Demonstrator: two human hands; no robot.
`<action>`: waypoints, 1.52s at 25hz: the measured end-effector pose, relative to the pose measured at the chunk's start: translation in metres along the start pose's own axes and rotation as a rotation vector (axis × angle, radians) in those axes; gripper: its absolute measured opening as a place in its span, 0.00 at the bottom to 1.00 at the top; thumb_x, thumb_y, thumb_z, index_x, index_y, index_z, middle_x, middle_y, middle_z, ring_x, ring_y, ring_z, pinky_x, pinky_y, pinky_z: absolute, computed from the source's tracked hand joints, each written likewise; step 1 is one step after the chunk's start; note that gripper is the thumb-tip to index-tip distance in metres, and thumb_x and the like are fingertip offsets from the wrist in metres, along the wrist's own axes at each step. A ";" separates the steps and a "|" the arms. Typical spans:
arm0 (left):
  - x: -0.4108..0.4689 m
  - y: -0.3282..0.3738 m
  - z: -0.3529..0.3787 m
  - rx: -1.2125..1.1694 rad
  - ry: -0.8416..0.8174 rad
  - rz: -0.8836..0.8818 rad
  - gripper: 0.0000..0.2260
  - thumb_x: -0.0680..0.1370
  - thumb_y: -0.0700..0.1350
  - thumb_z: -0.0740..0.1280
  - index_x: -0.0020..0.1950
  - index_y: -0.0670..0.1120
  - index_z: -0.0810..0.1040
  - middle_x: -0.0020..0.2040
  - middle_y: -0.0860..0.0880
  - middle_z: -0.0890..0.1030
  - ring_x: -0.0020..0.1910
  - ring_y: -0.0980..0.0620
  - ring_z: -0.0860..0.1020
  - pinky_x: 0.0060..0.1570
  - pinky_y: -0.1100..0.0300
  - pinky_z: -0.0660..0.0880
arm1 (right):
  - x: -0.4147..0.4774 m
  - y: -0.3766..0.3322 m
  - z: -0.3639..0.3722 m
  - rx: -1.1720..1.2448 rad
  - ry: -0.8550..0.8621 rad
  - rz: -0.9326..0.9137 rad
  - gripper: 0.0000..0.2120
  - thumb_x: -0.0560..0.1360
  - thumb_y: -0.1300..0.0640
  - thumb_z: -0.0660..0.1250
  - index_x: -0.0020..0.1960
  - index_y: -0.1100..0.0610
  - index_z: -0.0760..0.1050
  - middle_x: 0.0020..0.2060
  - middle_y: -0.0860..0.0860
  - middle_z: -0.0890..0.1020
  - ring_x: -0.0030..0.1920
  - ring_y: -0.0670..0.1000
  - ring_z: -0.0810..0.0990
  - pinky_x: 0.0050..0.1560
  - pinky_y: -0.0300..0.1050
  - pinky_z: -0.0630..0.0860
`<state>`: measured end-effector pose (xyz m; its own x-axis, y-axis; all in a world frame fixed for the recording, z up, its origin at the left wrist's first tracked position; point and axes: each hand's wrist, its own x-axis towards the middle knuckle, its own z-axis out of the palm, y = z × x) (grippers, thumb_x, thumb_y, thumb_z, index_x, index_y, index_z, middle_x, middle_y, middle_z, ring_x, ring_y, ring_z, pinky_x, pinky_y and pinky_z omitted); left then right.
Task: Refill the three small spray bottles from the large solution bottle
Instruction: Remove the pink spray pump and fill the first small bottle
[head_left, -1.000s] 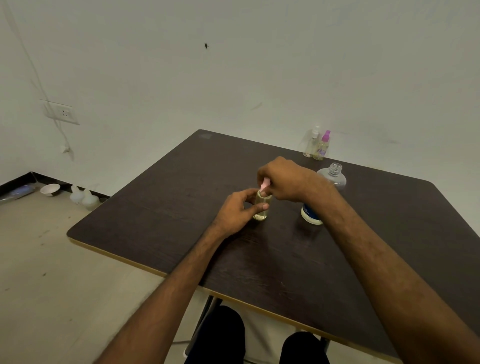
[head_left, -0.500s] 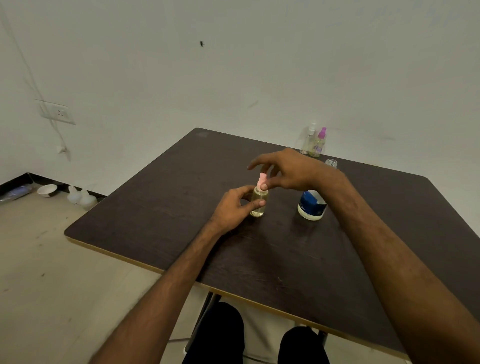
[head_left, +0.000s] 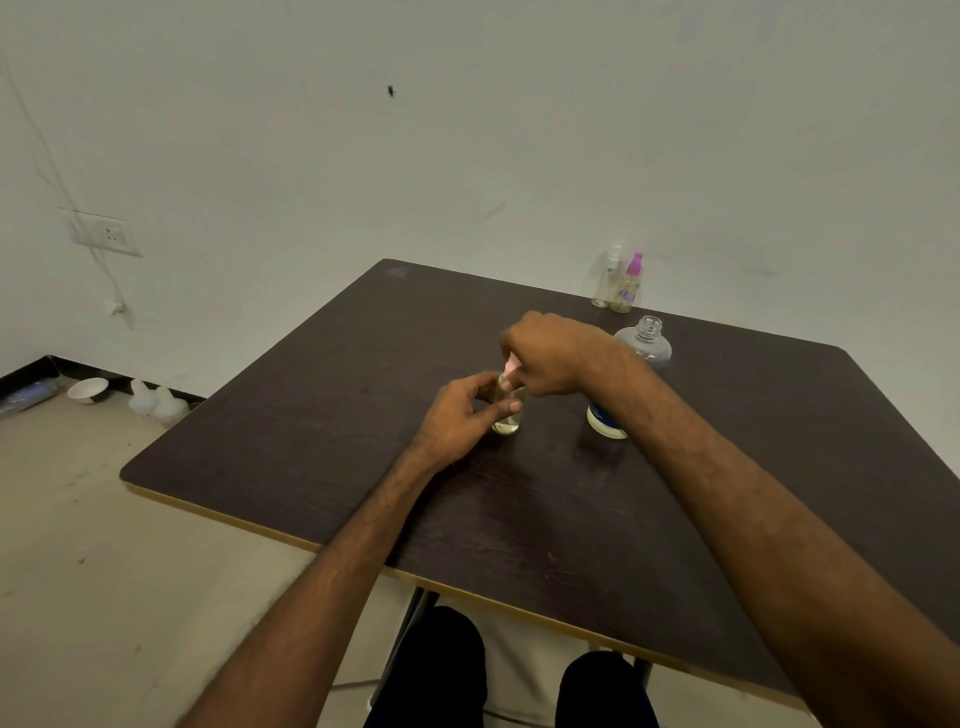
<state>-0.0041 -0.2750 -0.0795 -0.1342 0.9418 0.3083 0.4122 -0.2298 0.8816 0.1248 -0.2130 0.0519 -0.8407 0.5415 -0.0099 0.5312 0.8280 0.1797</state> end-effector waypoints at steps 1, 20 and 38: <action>0.000 0.000 0.000 -0.005 0.002 0.003 0.13 0.76 0.48 0.72 0.60 0.48 0.81 0.52 0.52 0.85 0.53 0.58 0.81 0.56 0.61 0.75 | 0.001 -0.001 0.001 -0.008 -0.004 0.005 0.18 0.74 0.46 0.71 0.56 0.59 0.78 0.50 0.55 0.80 0.46 0.53 0.79 0.43 0.46 0.75; 0.000 0.001 0.000 0.008 0.009 0.012 0.13 0.76 0.47 0.73 0.60 0.48 0.81 0.52 0.52 0.85 0.53 0.58 0.82 0.56 0.62 0.75 | -0.002 0.007 -0.004 0.022 -0.049 -0.079 0.13 0.74 0.57 0.72 0.57 0.56 0.78 0.50 0.53 0.81 0.48 0.51 0.79 0.42 0.43 0.69; 0.001 -0.005 -0.006 0.129 0.407 -0.117 0.19 0.72 0.54 0.77 0.59 0.48 0.81 0.51 0.53 0.85 0.50 0.55 0.83 0.49 0.59 0.80 | -0.009 -0.018 0.076 0.678 0.166 0.364 0.11 0.76 0.51 0.71 0.56 0.54 0.79 0.49 0.50 0.82 0.47 0.46 0.78 0.52 0.44 0.77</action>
<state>-0.0113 -0.2740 -0.0814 -0.5199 0.7802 0.3479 0.4792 -0.0707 0.8748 0.1309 -0.2213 -0.0257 -0.5775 0.8113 0.0914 0.6798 0.5398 -0.4965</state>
